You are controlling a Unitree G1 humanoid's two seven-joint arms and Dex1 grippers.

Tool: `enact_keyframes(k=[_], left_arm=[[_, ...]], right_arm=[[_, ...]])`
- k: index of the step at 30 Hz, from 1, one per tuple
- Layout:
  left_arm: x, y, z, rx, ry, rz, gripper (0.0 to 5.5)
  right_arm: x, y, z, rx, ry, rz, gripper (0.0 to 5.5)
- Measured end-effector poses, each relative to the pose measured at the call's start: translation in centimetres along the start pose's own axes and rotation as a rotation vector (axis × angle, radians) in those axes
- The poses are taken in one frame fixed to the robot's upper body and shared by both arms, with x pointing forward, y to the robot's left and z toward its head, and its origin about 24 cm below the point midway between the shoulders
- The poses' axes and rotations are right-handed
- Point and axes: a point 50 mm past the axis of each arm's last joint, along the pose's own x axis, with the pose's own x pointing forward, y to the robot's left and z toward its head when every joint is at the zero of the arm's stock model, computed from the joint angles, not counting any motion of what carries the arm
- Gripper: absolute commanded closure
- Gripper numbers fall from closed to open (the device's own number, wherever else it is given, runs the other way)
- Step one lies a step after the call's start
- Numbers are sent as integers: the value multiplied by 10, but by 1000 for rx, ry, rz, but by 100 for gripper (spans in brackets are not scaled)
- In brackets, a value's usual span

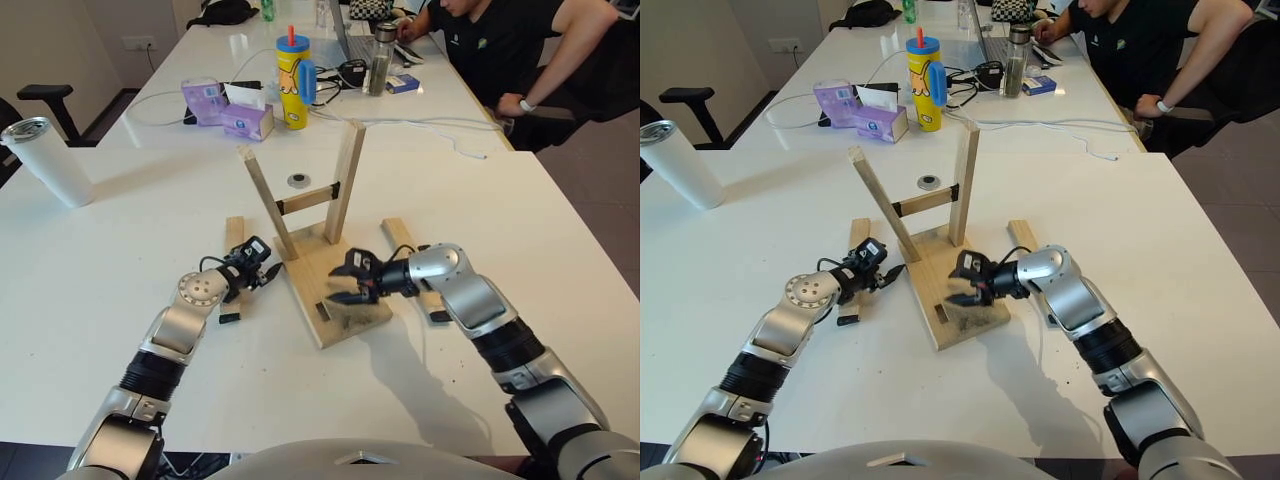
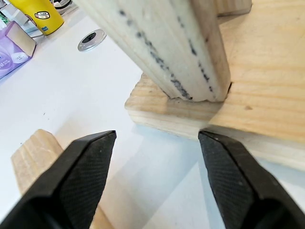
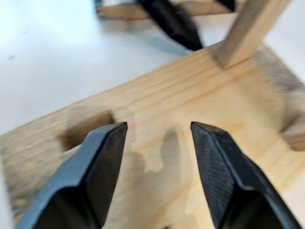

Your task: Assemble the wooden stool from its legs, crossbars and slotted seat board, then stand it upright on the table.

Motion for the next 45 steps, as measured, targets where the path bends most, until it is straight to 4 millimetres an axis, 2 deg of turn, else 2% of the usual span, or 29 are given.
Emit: enact_keyframes(k=[2, 5, 10, 15, 18, 24, 29, 34, 39, 45], left_arm=[[2, -2, 3, -8, -16, 3, 229], [3, -1, 2, -17, -16, 8, 229], [12, -5, 9, -47, -40, 5, 229], [26, -13, 25, -64, -92, -25, 229], [30, -16, 26, -78, -97, -38, 229], [35, -19, 25, -94, -97, -46, 229], [35, -18, 26, -95, -101, -43, 229], [34, -19, 30, -95, -113, -53, 229], [31, -19, 36, -87, -133, -51, 229], [15, 0, 35, -79, -122, 35, 229]], right_arm=[[-6, -23, 5, 22, -2, -137, 301], [-12, -34, 4, -10, 34, -179, 301], [-21, -15, -21, -27, 128, 4, 301], [-28, -6, -12, 7, 40, 102, 301], [-37, -2, -7, 13, 21, 164, 301], [-47, 18, -21, 19, 73, 280, 301], [-44, 31, -29, -34, 127, 343, 301], [-39, 34, -28, -145, 149, 337, 301], [-25, 33, -25, -190, 142, 254, 301], [-10, 27, -24, -199, 116, 123, 301]])
